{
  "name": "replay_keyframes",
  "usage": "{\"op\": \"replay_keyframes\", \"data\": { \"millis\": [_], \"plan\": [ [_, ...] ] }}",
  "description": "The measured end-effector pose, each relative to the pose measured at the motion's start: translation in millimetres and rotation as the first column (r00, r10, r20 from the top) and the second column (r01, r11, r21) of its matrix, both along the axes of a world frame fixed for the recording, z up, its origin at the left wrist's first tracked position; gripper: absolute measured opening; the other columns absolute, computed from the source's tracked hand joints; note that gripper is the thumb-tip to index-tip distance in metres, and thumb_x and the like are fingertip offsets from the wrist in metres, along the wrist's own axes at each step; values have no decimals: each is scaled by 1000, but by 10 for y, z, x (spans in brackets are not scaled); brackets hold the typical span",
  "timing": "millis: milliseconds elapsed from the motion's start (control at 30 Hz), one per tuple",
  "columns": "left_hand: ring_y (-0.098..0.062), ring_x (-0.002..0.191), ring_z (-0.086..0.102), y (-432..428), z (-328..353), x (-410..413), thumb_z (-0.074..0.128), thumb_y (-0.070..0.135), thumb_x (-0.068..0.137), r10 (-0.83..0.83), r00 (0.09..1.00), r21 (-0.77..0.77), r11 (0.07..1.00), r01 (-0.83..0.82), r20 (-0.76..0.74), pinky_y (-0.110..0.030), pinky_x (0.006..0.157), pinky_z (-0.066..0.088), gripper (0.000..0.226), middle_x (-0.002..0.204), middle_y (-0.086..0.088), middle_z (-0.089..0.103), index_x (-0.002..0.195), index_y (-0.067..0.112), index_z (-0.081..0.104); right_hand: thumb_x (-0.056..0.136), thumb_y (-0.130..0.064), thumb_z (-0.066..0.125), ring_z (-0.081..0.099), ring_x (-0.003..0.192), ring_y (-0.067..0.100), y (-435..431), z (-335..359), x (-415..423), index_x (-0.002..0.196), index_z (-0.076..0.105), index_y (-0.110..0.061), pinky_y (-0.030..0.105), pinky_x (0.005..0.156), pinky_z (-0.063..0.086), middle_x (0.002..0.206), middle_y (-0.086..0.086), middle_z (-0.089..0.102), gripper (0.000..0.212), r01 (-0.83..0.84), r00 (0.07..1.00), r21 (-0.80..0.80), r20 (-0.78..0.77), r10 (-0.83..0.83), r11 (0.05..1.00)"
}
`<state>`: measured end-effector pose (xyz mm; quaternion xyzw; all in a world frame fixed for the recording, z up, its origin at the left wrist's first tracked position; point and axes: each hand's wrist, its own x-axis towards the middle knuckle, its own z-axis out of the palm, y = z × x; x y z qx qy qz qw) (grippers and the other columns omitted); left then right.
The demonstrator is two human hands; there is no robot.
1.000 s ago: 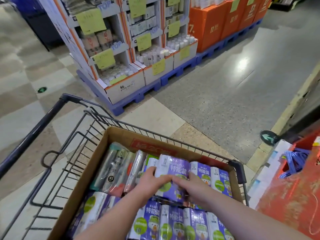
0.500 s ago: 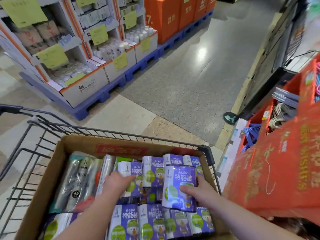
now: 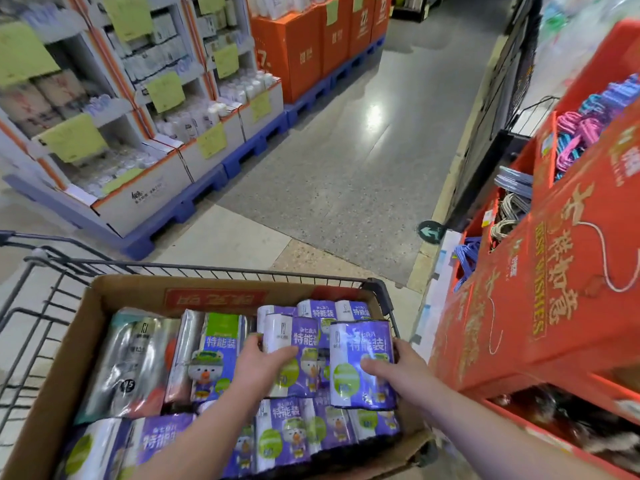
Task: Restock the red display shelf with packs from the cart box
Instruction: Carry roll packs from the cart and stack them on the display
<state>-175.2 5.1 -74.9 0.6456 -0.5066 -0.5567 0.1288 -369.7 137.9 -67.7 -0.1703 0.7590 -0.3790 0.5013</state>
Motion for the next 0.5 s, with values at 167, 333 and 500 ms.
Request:
{"op": "replay_keyframes", "data": {
  "millis": [167,333,500],
  "plan": [
    [-18,77,62,591,226,-405,77,14,78,-123,983,1,992,125,-138,-34,69,54,37,93,-3,65,103,15,49,79,-13,76,61,47,2,713,142,-218,113,53,-6,15,44,43,80,5,64,41,110,993,-44,-32,-112,993],
    [-11,74,60,1365,427,-798,75,12,80,-253,939,-31,967,253,-232,-22,58,45,34,87,4,62,103,17,51,75,-9,78,61,46,3,1758,380,-405,109,57,-7,18,44,45,77,4,66,40,306,951,-125,-8,-309,944],
    [-16,67,65,2365,598,-1246,78,11,76,-389,877,-19,916,401,-281,-23,52,51,27,80,-1,67,93,12,57,79,-10,74,68,72,19,3060,619,-509,106,58,-10,29,65,54,90,6,71,31,502,858,-188,-11,-513,844]
  ]
}}
